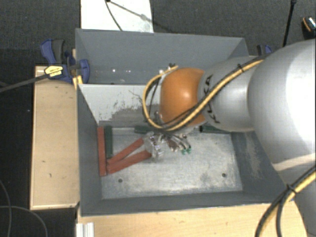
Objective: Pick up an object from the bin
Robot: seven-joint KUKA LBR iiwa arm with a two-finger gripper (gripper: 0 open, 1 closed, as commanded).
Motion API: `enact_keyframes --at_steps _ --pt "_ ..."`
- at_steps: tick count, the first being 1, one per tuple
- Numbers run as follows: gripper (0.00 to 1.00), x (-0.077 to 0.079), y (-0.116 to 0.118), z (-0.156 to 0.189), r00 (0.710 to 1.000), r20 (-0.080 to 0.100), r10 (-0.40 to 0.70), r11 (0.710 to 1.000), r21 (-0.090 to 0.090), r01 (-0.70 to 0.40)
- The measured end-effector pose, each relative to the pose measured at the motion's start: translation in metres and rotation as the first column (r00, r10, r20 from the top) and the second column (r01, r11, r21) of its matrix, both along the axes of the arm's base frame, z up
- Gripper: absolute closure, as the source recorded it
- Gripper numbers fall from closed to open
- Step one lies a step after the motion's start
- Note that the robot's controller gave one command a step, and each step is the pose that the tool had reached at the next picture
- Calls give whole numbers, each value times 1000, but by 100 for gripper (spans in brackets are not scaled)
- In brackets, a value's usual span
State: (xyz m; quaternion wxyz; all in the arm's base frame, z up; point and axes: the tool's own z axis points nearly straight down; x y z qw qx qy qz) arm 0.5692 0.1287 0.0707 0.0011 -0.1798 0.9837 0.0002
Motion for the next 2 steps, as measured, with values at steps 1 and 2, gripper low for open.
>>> enact_keyframes --at_steps 1,2 --pt "100 -30 -18 30 988 0 -153 988 0 153" --pt "100 -26 -19 192 980 9 -201 980 4 201"
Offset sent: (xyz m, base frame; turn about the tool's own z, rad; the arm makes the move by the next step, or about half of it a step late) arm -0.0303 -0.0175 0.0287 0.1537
